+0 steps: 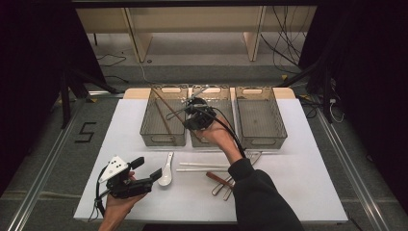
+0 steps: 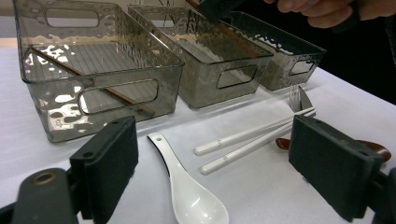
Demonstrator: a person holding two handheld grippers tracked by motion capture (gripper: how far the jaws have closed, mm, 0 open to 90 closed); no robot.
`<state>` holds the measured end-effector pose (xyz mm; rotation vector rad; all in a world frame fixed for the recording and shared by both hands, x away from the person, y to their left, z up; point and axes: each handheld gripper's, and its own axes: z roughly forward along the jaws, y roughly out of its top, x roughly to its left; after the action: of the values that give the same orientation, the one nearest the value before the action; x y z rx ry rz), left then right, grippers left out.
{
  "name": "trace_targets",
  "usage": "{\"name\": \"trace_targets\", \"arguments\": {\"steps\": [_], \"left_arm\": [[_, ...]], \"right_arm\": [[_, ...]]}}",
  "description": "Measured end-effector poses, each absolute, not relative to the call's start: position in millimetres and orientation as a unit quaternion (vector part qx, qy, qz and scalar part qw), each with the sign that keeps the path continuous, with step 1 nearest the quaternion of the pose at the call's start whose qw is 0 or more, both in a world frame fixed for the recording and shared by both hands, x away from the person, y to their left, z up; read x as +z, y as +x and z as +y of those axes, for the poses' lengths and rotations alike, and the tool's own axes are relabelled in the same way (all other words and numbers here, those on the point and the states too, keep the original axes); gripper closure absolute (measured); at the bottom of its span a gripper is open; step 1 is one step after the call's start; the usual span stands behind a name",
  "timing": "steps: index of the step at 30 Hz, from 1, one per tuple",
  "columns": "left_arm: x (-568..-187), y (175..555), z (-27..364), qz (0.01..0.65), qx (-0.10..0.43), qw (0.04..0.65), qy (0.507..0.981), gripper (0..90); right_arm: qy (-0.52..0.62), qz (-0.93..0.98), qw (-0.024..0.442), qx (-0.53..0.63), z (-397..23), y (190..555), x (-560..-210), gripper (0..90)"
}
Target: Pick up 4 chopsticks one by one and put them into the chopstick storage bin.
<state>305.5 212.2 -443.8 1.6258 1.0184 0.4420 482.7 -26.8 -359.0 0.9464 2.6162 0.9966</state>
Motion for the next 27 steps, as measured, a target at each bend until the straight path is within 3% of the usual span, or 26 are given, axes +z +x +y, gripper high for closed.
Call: {"name": "trace_targets", "arguments": {"steps": [27], "left_arm": [[-443, 305, 212, 0.431, 0.184, 0.556, 0.686, 15.5]], "right_arm": [[0.406, 0.836, 0.069, 0.362, 4, 529, -369, 85.0]]}}
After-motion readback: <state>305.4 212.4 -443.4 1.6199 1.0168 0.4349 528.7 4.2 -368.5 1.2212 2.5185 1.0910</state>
